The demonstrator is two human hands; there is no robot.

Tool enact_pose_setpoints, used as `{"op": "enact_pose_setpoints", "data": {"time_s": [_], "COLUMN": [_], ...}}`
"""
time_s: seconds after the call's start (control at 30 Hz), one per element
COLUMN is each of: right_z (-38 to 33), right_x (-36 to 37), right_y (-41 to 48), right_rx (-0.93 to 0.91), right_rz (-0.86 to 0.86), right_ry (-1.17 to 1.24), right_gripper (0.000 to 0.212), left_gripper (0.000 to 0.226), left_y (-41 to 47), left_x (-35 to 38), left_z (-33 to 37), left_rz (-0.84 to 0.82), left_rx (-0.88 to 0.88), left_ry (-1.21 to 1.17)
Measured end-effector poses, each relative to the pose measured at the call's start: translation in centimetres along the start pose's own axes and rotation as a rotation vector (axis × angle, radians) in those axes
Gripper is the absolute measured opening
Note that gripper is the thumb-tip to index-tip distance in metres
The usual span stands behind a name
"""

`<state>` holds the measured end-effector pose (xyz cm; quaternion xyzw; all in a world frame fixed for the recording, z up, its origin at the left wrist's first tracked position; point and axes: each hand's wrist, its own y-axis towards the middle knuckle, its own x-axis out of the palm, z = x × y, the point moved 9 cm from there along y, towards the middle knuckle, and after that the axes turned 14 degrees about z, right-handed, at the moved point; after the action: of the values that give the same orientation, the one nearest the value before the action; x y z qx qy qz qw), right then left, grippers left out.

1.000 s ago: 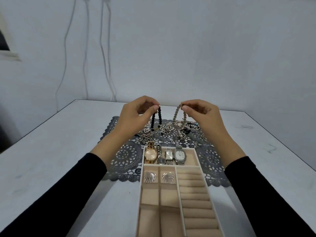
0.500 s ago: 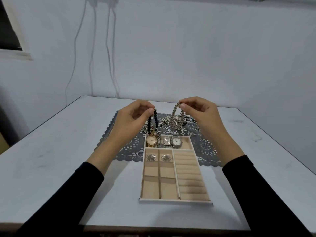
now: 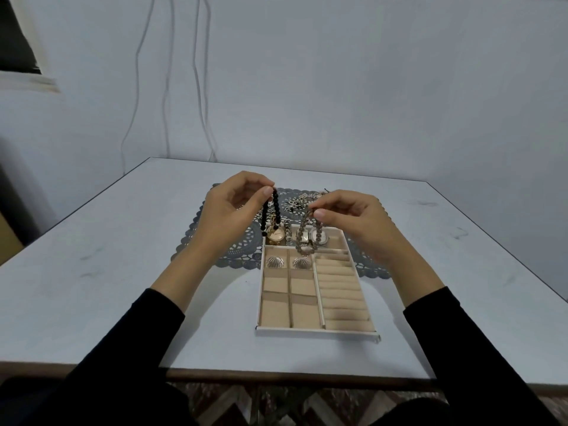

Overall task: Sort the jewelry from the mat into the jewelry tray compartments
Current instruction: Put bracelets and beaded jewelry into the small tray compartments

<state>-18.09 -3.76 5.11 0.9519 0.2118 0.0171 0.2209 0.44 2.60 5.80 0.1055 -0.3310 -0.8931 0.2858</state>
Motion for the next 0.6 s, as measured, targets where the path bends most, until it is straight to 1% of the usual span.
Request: {"op": "enact_pose_setpoints", "data": {"time_s": [0.33,0.6], "right_z": [1.3,2.2], "right_x": [1.9,1.9], "right_y": [-1.9,-2.5], "right_rx": [0.073,0.102], "right_rz": [-0.196,-0.268], "right_ry": [0.023,-0.057], "right_gripper": [0.016,0.016], "left_gripper": [0.008,0.009], "left_y": [-0.2,-0.3], "left_x": [-0.3,-0.2], "left_z": [-0.4,-0.4], "left_rz": [0.020,0.013], "left_rx": [-0.015,0.001], "left_ry": [-0.030,-0.036]}}
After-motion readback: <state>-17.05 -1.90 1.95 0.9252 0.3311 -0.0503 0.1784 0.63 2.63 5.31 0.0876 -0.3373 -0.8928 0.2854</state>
